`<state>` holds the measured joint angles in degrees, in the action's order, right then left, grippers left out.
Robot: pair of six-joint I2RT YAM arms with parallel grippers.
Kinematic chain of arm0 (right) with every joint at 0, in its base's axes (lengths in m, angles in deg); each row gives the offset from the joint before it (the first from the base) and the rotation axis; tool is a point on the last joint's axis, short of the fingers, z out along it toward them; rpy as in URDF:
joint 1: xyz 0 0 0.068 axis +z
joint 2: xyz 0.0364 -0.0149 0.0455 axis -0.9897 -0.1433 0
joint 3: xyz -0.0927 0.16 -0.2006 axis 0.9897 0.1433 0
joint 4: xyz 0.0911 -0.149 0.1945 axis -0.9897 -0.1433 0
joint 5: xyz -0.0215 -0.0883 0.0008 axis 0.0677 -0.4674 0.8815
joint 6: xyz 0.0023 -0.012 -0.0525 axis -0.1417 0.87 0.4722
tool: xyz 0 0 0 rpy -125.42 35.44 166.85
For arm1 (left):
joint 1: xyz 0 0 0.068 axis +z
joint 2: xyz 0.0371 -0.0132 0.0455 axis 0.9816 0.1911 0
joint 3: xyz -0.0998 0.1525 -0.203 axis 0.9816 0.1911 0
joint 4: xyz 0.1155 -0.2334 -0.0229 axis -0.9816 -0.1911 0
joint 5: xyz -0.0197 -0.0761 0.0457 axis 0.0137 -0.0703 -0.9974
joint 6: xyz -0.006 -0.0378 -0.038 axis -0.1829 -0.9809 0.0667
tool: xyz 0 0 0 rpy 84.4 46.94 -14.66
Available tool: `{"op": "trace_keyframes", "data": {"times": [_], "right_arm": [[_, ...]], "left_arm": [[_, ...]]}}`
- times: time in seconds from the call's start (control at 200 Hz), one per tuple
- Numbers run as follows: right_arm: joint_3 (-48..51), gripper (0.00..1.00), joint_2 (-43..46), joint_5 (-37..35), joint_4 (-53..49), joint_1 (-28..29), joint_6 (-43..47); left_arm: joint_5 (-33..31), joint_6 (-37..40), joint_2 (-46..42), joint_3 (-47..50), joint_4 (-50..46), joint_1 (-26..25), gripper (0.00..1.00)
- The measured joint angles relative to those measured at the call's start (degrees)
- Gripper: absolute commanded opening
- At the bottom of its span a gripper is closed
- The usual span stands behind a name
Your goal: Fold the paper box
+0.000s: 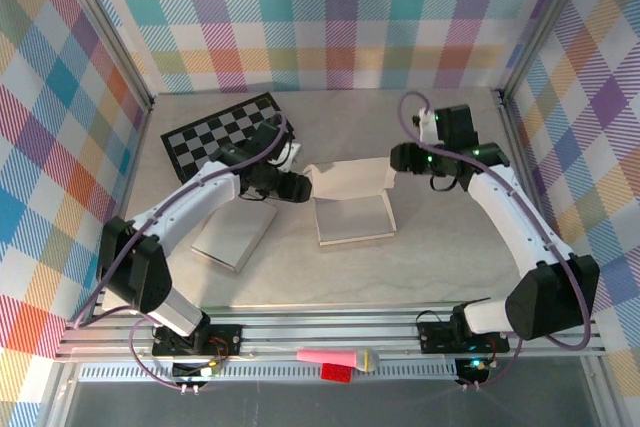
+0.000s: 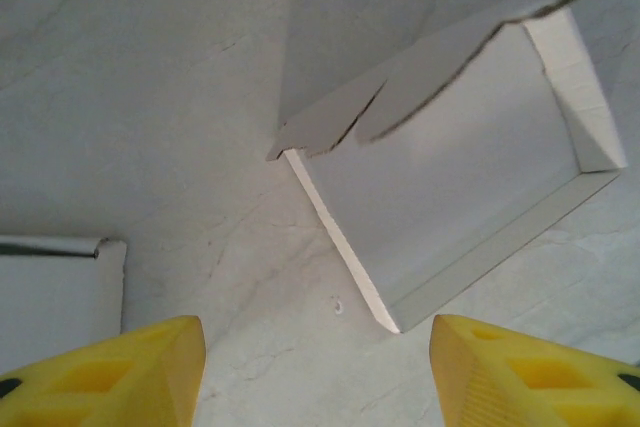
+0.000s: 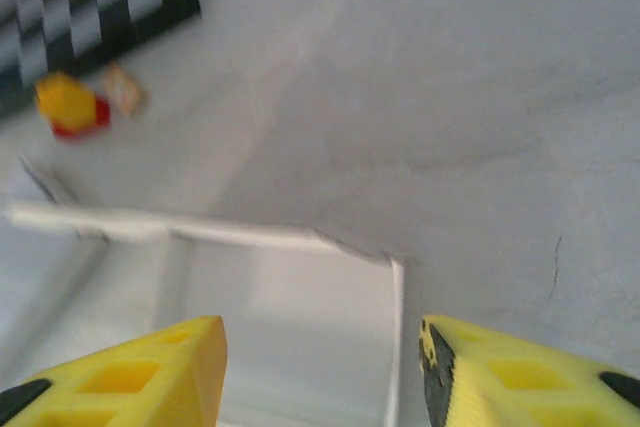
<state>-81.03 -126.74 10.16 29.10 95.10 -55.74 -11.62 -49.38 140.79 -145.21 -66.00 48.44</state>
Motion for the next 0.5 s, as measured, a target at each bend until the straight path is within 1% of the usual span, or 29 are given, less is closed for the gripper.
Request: {"op": "trace_keyframes", "data": {"times": [0.11, 0.245, 0.365, 0.5], "right_arm": [[6.7, 0.58, 0.0, 4.3, 0.9, -3.7, 10.7], [7.1, 0.58, -2.0, 7.2, 1.9, -5.7, 20.9], [6.0, 0.57, -5.2, 10.6, 2.7, -5.7, 26.1], [4.2, 0.56, -9.0, 13.1, 3.0, -5.7, 28.4]], "left_arm": [[-0.5, 3.0, 2.9, -1.9, 0.0, 0.1, 0.60], [-1.4, 5.3, 4.5, -3.1, 0.0, 0.2, 0.60], [-1.6, 6.4, 6.0, -4.1, 0.0, 0.4, 0.59], [-1.6, 7.0, 8.0, -5.4, 0.0, 0.4, 0.58]]}}
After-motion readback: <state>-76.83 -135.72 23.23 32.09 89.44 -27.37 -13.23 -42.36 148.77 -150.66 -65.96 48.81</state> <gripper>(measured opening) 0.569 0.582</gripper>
